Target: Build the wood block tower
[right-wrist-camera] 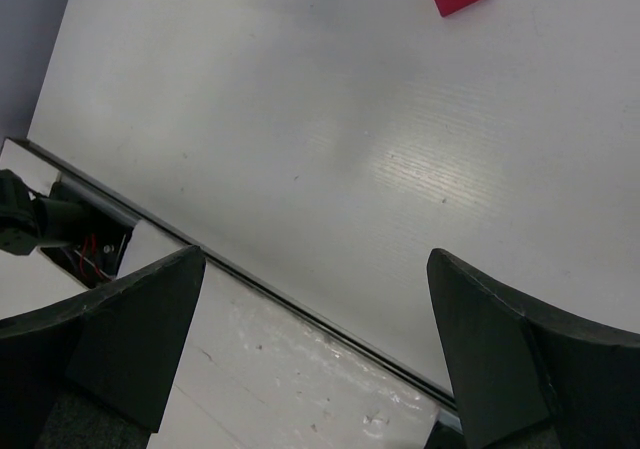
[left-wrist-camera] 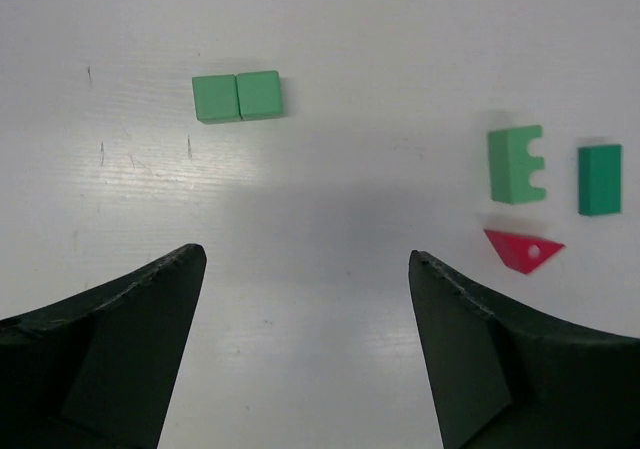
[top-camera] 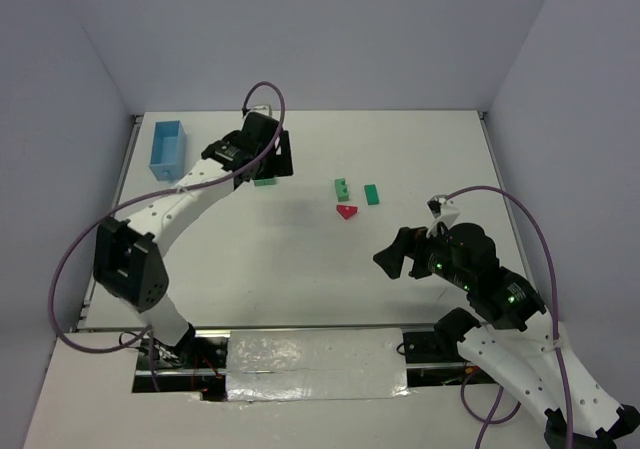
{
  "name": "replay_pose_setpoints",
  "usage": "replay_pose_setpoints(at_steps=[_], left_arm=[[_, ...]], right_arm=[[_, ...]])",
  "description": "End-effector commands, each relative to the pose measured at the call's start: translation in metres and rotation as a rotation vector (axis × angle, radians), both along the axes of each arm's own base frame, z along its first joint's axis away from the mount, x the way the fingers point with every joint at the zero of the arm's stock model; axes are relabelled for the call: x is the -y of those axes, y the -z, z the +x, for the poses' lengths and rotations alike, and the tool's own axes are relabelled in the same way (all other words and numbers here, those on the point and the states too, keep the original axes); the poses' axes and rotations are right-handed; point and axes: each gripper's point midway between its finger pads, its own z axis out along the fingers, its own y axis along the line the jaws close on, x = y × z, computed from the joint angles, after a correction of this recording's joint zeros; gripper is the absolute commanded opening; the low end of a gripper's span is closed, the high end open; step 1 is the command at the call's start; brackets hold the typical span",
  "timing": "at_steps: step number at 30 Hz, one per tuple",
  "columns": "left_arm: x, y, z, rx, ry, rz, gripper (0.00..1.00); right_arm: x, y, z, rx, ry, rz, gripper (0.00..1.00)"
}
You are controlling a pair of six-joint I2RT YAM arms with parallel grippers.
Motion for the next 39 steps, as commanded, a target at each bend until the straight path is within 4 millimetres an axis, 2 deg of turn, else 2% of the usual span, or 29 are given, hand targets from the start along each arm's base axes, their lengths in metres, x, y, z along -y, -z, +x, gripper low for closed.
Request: replay_pose_setpoints(at_steps=[1,2,4,5,6,7,11,13,14,16,17,18,19,20,22,23,24,25,26,27,28,32,34,36,37,39], left_arm=[[0.007,-0.026,-0.04,0.021,0.063,0.014,0.97],[0.008,-0.037,-0.064,0.037,0.089,0.017,0.97],[0.003,-0.048,-0.085,0.06,0.086,0.008,0.99],[-0.004,-0.053,-0.105,0.071,0.096,-0.006,1.0],[-0.007,-0.054,-0.114,0.075,0.101,-0.016,1.0],[-0.013,-0.057,-0.129,0.091,0.107,-0.045,1.0],[-0.027,-0.054,-0.158,0.075,0.112,-0.089,0.99],[-0.039,-0.049,-0.174,0.048,0.114,-0.067,1.0],[-0.047,-0.05,-0.182,0.071,0.117,-0.063,1.0],[-0.054,-0.054,-0.181,0.139,0.124,-0.051,0.99],[-0.065,-0.045,-0.183,0.163,0.108,-0.026,1.0],[-0.065,-0.045,-0.179,0.195,0.097,-0.034,1.0],[-0.068,-0.039,-0.179,0.2,0.077,-0.037,0.99],[-0.07,-0.021,-0.183,0.18,0.07,-0.04,1.0],[-0.061,-0.012,-0.187,0.145,0.106,-0.082,0.99],[-0.059,-0.014,-0.186,0.141,0.109,-0.092,0.99],[-0.061,-0.014,-0.185,0.147,0.098,-0.089,0.99],[-0.064,-0.015,-0.186,0.148,0.085,-0.081,0.99],[-0.069,-0.017,-0.185,0.154,0.067,-0.067,0.99],[-0.07,-0.016,-0.186,0.153,0.063,-0.064,1.0],[-0.07,-0.014,-0.187,0.152,0.066,-0.067,1.0],[-0.068,-0.015,-0.19,0.156,0.08,-0.083,1.0],[-0.073,-0.015,-0.19,0.159,0.055,-0.073,0.99],[-0.072,-0.017,-0.19,0.167,0.059,-0.078,0.99],[-0.071,-0.017,-0.19,0.168,0.064,-0.08,1.0],[-0.069,-0.017,-0.19,0.167,0.08,-0.083,1.0]], right_arm=[[0.004,-0.005,0.009,0.023,0.058,0.004,1.0],[0.008,-0.005,0.012,0.015,0.095,0.003,1.0],[0.01,-0.002,0.014,-0.007,0.125,0.012,1.0],[0.012,0.003,0.017,-0.016,0.156,0.009,1.0],[0.009,0.004,0.02,-0.026,0.171,0.037,1.0],[0.005,0.014,0.021,-0.061,0.175,0.043,1.0],[-0.012,0.019,0.034,-0.083,0.154,0.084,1.0],[-0.015,0.026,0.048,-0.106,0.177,0.038,1.0],[-0.015,0.029,0.062,-0.114,0.202,-0.015,1.0],[-0.011,0.03,0.083,-0.093,0.251,-0.088,0.99],[-0.014,0.016,0.099,-0.05,0.249,-0.116,0.97],[-0.019,0.033,0.114,-0.095,0.252,-0.185,0.92],[-0.025,0.033,0.126,-0.092,0.243,-0.216,0.89],[-0.037,0.037,0.149,-0.1,0.215,-0.277,0.85],[-0.045,0.047,0.171,-0.125,0.207,-0.351,0.79],[-0.049,0.057,0.195,-0.145,0.231,-0.41,0.79],[-0.049,0.067,0.201,-0.179,0.233,-0.454,0.77],[-0.056,0.055,0.219,-0.152,0.226,-0.453,0.76],[-0.066,0.079,0.226,-0.199,0.185,-0.48,0.75],[-0.071,0.086,0.23,-0.22,0.16,-0.496,0.72],[-0.081,0.092,0.247,-0.222,0.14,-0.521,0.71],[-0.07,0.116,0.271,-0.278,0.195,-0.653,0.7],[-0.076,0.129,0.28,-0.296,0.16,-0.636,0.68],[-0.084,0.134,0.285,-0.291,0.123,-0.613,0.65],[-0.084,0.143,0.286,-0.305,0.116,-0.625,0.64],[-0.083,0.149,0.288,-0.319,0.12,-0.638,0.59]])
